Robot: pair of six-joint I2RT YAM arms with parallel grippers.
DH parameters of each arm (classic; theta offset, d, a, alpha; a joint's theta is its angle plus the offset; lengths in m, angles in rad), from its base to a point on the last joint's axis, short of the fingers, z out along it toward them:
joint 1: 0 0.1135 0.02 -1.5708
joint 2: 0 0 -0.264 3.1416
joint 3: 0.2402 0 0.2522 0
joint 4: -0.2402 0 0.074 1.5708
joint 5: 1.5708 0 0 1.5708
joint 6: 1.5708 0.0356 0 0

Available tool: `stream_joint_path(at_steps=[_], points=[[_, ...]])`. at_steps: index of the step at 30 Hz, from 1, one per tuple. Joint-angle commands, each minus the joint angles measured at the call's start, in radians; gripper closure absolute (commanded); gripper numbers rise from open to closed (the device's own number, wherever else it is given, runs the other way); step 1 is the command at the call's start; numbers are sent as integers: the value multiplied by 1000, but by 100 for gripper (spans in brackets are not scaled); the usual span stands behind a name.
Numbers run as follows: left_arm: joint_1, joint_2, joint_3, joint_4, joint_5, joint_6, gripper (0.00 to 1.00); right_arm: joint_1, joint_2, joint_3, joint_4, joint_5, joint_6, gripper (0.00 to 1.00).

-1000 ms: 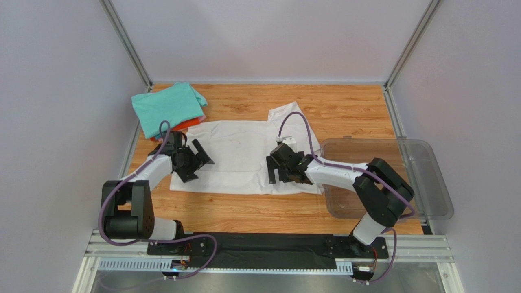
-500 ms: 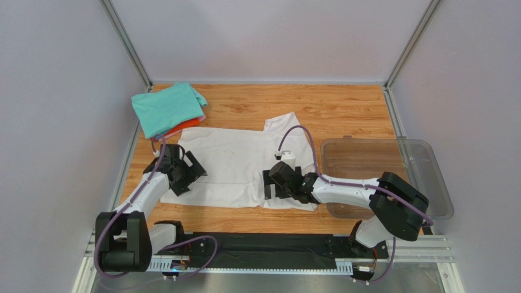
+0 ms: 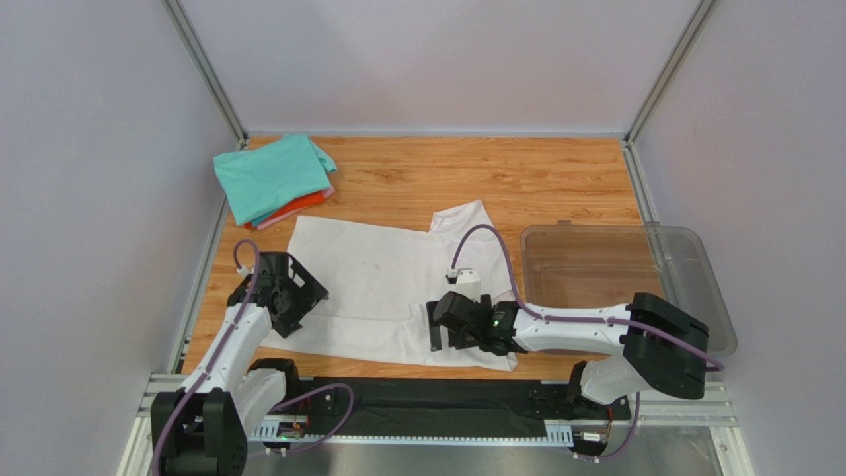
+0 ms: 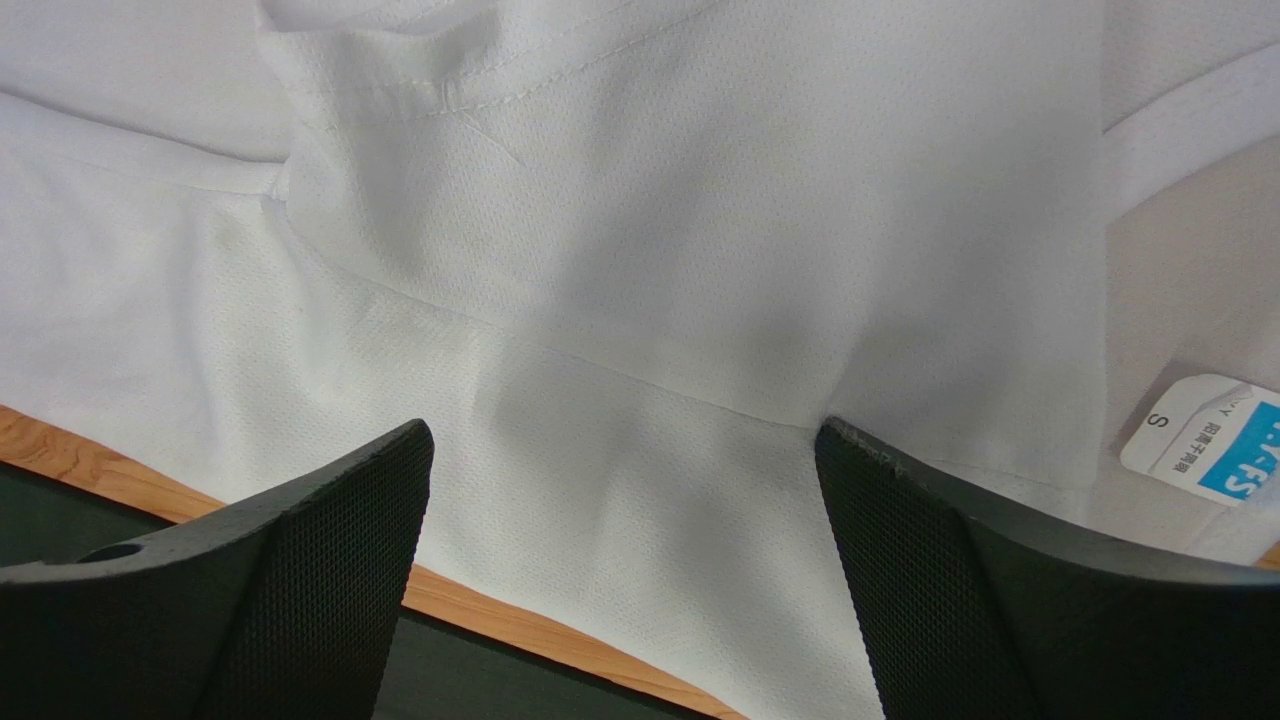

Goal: Fold and stack the t-shirts
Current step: Fold the tshirt

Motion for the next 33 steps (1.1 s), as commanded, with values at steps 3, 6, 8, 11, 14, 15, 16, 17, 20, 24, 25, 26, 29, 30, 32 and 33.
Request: stream_joint_path(at_steps=[3,6,8,11,14,15,16,17,20,24,25,26,29,30,32,33], points=[[0,-114,-22,-189,-25,-108,0,6,-32,-37,-65,30,55,0],[1,-179,-22,-277,-76,-166,0,10,-45,-43,-65,31,52,0],[0,-200,-28,-285,-70,-178,0,13,-52,-48,-65,33,57,0],[0,-208,-31,-292,-62,-186,0,29,-60,-51,-65,36,72,0],[0,-181,-25,-288,-53,-175,0,62,-78,-43,-66,45,83,0],[0,-176,-20,-286,-53,-171,0,72,-83,-40,-68,49,86,0],[0,-173,-19,-286,-53,-168,0,75,-87,-39,-71,51,87,0],[0,-171,-16,-286,-53,-164,0,79,-89,-36,-71,57,86,0],[0,-174,10,-286,-39,-149,0,79,-101,16,-137,124,69,0],[0,-178,119,-330,-57,-103,0,79,-146,140,-322,305,64,0],[0,-179,138,-340,-66,-103,0,79,-159,170,-336,324,64,0],[0,-184,171,-340,-74,-102,0,79,-173,179,-342,341,60,0],[1,-176,237,-311,-91,-88,0,77,-227,191,-339,384,45,0],[0,-167,257,-279,-90,-59,0,76,-248,191,-339,411,41,0],[0,-116,312,-230,-100,-20,0,74,-273,193,-338,448,29,0],[1,-89,329,-205,-103,4,0,69,-279,193,-339,457,18,0]])
